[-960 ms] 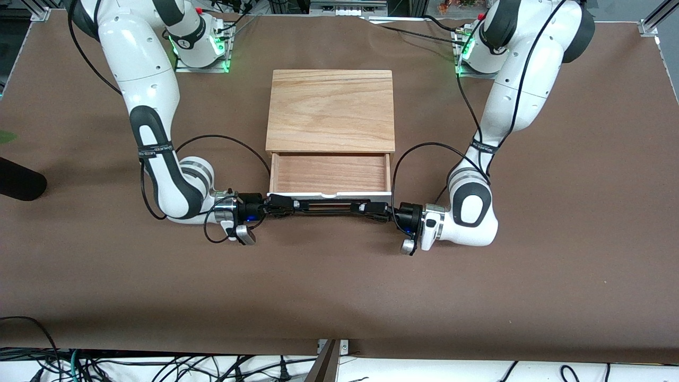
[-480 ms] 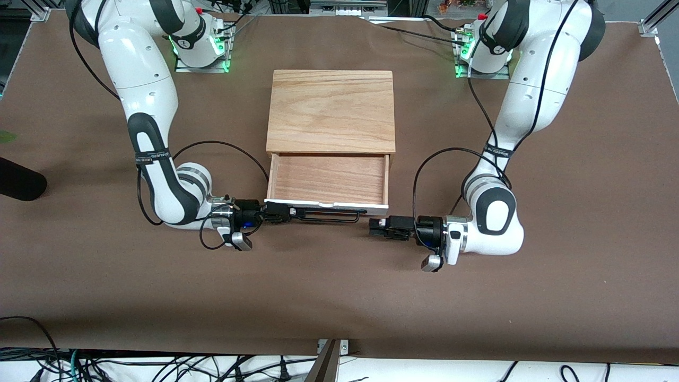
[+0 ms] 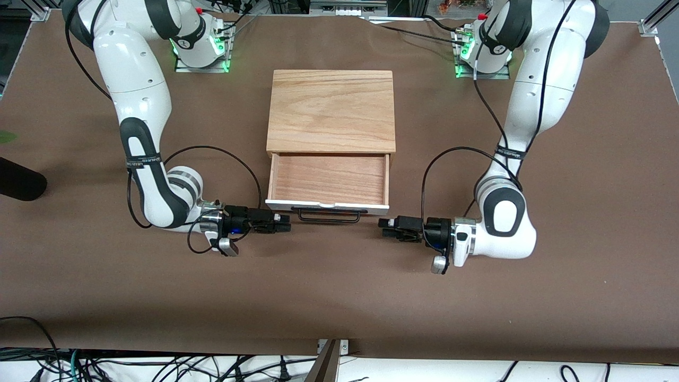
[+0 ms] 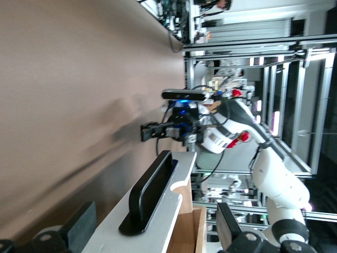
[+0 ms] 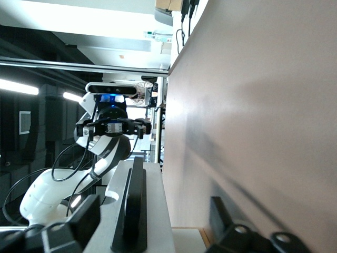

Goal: Pull top drawer with both arms simultaneously

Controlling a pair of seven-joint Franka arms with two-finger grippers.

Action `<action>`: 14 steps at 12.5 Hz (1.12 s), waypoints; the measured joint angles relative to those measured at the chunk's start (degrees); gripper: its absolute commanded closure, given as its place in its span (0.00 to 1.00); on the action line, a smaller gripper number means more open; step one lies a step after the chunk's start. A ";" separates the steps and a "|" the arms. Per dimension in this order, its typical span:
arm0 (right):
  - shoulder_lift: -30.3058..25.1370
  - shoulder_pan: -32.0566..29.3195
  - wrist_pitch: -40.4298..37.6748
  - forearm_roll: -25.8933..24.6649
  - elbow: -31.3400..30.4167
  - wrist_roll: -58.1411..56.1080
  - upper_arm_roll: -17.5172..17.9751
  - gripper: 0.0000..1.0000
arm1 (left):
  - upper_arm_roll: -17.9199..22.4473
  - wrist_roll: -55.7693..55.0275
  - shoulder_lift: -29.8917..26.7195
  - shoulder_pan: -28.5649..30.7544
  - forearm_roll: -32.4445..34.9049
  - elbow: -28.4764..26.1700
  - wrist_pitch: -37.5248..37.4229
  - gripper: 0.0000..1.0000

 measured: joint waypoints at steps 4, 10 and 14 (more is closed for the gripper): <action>-3.66 -0.26 0.16 -15.24 5.46 16.12 -5.27 0.00 | 1.32 -9.60 -7.47 0.19 20.71 0.89 -0.01 0.00; -9.75 -0.27 0.16 -36.54 9.15 40.82 -8.58 0.00 | 0.53 -27.20 -22.34 -0.83 57.99 1.17 -7.38 0.00; -15.66 -0.11 0.05 -58.06 9.72 51.32 -8.88 0.00 | 0.66 -28.21 -31.45 -0.48 74.18 -0.24 -11.55 0.00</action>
